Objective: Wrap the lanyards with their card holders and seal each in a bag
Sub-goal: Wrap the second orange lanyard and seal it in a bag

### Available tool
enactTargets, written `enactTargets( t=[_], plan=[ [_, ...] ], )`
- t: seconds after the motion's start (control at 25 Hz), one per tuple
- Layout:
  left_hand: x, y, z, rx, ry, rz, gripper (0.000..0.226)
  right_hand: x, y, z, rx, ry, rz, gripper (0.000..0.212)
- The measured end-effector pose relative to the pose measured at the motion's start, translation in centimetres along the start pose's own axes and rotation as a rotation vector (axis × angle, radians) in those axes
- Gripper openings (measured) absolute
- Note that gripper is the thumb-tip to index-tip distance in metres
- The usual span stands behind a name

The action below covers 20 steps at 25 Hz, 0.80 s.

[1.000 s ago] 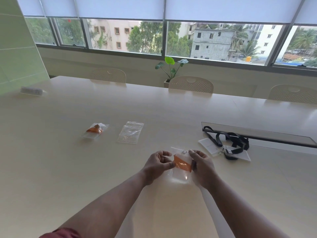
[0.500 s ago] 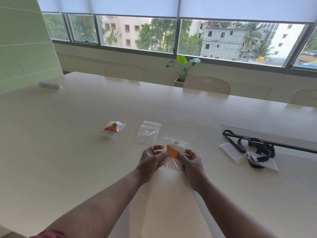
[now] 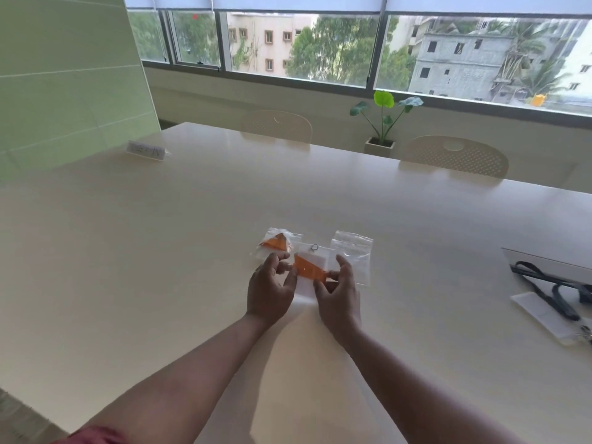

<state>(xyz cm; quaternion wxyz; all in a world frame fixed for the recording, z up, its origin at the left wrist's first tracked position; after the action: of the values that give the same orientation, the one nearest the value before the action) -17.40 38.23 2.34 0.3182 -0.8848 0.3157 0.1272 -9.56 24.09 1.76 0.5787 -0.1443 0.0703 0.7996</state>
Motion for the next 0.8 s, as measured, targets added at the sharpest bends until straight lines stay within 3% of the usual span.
enactTargets(
  t=[0.16,0.28,0.52,0.8],
  plan=[
    [-0.8,-3.1,2.5,0.068,-0.121,-0.035,0.022,3.3,-2.0,1.3,-0.138,0.127,-0.006,0.044],
    [-0.4,-4.8,3.6,0.082,-0.166,0.003,0.036,5.0,-3.5,1.6,-0.208,0.286,0.035,0.038],
    [1.1,-5.8,5.5,-0.028,-0.312,0.177,0.060,7.0,-4.4,0.6,-0.209,0.638,0.183,0.054],
    [1.7,-5.7,5.5,-0.065,-0.497,0.249,0.067,7.5,-4.4,0.1,-0.205,0.786,0.302,0.062]
  ],
)
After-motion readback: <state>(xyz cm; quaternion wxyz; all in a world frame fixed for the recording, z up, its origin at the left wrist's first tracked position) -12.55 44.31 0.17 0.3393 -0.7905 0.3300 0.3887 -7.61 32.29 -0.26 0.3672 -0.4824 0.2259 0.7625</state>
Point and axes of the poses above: each hand's wrist, its own y-axis away from the middle knuckle, its own x-axis out of the palm, z = x × y, the point moved 3 cm from there along -y, towards the middle knuckle, and after that the axes turned 5 degrees about x, right-handed, at the moved point
